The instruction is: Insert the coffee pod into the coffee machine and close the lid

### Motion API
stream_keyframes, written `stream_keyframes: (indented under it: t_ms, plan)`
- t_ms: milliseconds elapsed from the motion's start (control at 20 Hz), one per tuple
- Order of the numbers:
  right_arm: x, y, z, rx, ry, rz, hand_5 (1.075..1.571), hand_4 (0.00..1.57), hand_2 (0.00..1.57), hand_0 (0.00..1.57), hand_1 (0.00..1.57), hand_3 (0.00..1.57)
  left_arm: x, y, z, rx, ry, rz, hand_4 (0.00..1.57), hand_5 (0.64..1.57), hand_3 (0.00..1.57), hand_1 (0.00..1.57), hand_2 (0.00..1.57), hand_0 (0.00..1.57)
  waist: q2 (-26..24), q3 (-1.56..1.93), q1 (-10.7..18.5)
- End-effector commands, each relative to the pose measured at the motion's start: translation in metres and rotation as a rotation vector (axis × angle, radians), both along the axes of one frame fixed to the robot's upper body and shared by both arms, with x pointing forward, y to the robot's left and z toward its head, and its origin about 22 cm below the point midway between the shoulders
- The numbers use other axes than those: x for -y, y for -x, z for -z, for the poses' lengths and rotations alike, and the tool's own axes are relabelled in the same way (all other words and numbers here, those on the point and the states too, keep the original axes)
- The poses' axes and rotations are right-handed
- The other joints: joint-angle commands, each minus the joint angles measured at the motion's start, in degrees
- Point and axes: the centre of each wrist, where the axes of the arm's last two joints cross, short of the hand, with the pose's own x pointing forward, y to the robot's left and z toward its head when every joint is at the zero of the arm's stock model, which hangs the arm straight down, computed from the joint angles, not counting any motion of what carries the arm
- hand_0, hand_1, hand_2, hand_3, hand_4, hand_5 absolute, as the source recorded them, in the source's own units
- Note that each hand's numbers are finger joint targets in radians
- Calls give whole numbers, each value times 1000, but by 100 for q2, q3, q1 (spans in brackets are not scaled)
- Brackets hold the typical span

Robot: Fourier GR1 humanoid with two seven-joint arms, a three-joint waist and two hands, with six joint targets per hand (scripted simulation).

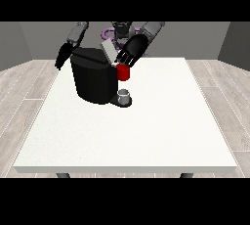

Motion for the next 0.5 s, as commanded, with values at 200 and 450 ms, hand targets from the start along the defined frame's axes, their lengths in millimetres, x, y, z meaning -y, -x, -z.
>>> stream_keyframes:
  t_ms: [200, 450]
  plan:
    - [1, -5, 3, 17, 0, 8, 1571, 0, 0, 0, 0, 0, 12, -1, -9, 37, -15, 18, 422, 1571, 1200, 1169, 1235, 1169, 192, 1, 112]
    - [-1, -1, -8, 16, -13, -4, 1571, 165, 0, 0, 0, 0, -11, -1, -4, 52, 4, -10, 406, 1571, 1198, 1227, 1258, 1227, 137, -1, -170]
